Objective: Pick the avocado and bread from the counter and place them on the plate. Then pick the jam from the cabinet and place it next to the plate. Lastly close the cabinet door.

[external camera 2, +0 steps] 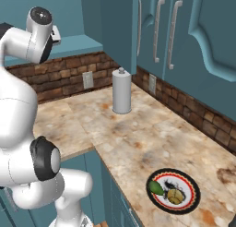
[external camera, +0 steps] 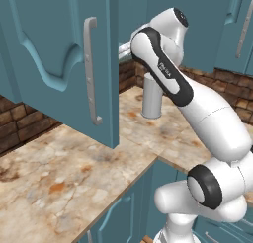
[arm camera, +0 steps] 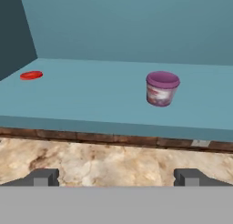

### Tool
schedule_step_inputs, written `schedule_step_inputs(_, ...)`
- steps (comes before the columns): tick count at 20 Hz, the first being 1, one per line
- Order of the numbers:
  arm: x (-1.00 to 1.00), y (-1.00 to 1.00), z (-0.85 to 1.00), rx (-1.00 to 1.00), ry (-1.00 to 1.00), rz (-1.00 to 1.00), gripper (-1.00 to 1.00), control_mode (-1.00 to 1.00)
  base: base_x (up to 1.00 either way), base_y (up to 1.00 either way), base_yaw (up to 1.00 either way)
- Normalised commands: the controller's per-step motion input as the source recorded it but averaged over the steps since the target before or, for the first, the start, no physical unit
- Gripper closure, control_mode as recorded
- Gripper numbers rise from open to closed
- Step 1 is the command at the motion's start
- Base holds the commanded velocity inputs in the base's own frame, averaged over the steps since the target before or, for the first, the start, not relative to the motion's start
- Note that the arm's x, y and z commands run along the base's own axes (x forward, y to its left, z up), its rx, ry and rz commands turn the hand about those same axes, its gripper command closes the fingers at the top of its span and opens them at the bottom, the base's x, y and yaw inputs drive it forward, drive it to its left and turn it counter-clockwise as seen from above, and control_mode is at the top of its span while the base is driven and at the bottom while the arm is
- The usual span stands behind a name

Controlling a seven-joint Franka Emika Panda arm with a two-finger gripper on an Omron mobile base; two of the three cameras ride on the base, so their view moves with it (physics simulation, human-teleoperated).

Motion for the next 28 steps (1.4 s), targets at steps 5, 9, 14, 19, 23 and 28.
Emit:
schedule_step_inputs(5, 0.40, 0.04, 0.00, -0.01, 0.00, 0.02, -1.00, -1.00, 0.00, 0.00, 0.00)
schedule_step_inputs(9, 0.30, 0.07, 0.00, -0.04, 0.00, 0.04, -1.00, -1.00, 0.00, 0.00, 0.00)
schedule_step_inputs(14, 0.35, 0.19, -0.08, -0.02, 0.04, 0.00, -1.00, -1.00, 0.00, 0.00, 0.00)
schedule_step_inputs(19, 0.41, 0.17, -0.09, 0.00, 0.02, 0.00, -1.00, -1.00, 0.00, 0.00, 0.00)
schedule_step_inputs(23, 0.38, 0.21, -0.12, 0.00, 0.00, 0.00, -1.00, -1.00, 0.00, 0.00, 0.00)
schedule_step_inputs(28, 0.38, 0.21, -0.12, -0.01, 0.00, 0.00, -1.00, -1.00, 0.00, 0.00, 0.00)
